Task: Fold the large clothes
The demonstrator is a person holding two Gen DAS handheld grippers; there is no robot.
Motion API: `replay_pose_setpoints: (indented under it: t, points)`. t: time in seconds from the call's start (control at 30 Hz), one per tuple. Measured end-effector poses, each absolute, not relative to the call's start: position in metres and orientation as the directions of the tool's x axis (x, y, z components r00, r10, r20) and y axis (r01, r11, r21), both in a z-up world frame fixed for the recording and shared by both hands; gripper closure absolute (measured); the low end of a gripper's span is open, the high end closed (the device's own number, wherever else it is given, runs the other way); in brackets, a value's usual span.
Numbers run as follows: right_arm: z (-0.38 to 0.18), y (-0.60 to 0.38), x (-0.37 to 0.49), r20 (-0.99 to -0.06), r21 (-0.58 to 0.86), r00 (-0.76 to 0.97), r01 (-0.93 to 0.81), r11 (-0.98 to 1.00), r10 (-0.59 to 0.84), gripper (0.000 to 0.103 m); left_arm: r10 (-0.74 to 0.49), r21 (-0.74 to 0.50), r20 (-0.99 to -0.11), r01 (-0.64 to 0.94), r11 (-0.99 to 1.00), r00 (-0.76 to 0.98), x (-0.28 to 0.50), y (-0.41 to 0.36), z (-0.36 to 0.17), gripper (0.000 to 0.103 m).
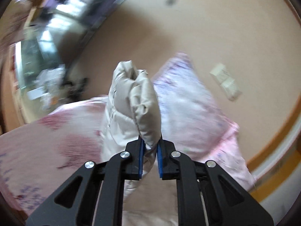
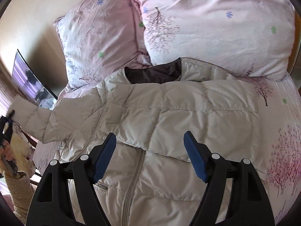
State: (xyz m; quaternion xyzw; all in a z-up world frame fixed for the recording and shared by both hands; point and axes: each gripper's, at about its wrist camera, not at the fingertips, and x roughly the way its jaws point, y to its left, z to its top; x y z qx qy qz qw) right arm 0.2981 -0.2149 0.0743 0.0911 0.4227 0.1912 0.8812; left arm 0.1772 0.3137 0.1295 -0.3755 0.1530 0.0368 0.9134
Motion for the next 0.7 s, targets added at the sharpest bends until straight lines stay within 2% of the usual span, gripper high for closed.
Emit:
replay_pose_setpoints:
  t: [0.23,0.43,0.53,0.7]
  points:
    - [0.073,-0.239,0.293,-0.706,0.327,0.589,-0.222,0.919,0.393,0.027,-0.232,-0.652,-0.275,-0.003,0.758,0.933,0.218,0.234,0.147,0.091]
    - [0.074,-0.262,0.289,-0.691,0.342,0.617,-0.182,0.922,0.378,0.027,-0.347,-0.63,-0.286,0.097,0.77,0.893,0.241,0.176,0.146,0.091]
    - [0.073,-0.27,0.289,-0.684,0.357,0.627,-0.157,0.921,0.373,0.027,-0.427,-0.615,-0.315,0.16,0.772,0.848,0.253,0.135,0.138,0.091]
    - [0.069,-0.279,0.292,-0.692,0.364,0.629,-0.122,0.923,0.356,0.027,-0.557,-0.579,-0.428,0.258,0.774,0.711,0.273,0.054,0.105,0.091]
